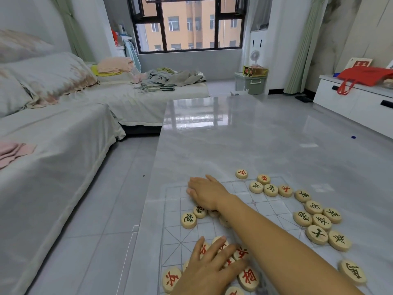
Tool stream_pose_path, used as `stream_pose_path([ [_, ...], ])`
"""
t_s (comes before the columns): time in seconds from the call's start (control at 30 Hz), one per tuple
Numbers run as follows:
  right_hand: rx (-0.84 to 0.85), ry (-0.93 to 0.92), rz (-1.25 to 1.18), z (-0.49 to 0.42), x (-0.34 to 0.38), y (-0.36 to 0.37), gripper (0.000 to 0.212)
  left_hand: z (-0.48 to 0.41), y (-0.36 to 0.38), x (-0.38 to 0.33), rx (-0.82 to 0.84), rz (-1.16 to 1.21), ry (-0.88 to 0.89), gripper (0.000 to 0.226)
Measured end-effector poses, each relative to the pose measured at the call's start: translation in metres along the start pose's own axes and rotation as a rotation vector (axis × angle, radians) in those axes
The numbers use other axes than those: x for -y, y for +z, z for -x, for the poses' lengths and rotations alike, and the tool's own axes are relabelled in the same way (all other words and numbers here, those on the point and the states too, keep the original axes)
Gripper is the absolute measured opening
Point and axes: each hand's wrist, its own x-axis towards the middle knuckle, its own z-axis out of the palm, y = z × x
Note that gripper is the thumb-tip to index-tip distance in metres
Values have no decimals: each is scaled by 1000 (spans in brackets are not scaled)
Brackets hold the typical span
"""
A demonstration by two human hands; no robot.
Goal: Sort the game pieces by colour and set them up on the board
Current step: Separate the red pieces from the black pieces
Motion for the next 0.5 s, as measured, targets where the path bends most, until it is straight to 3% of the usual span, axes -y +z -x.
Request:
stream_pose_path([
  [0.23, -150, 191, -177, 38, -53, -13, 36, -1, 5, 5, 23, -62, 4, 50],
  [0.37, -201, 169, -197, 102, -63, 4, 36, 0, 4, 6, 5, -62, 25, 54],
  [0.5, -197, 138, -165, 162, -50, 21, 64, 4, -1, 2, 14, -37, 23, 54],
])
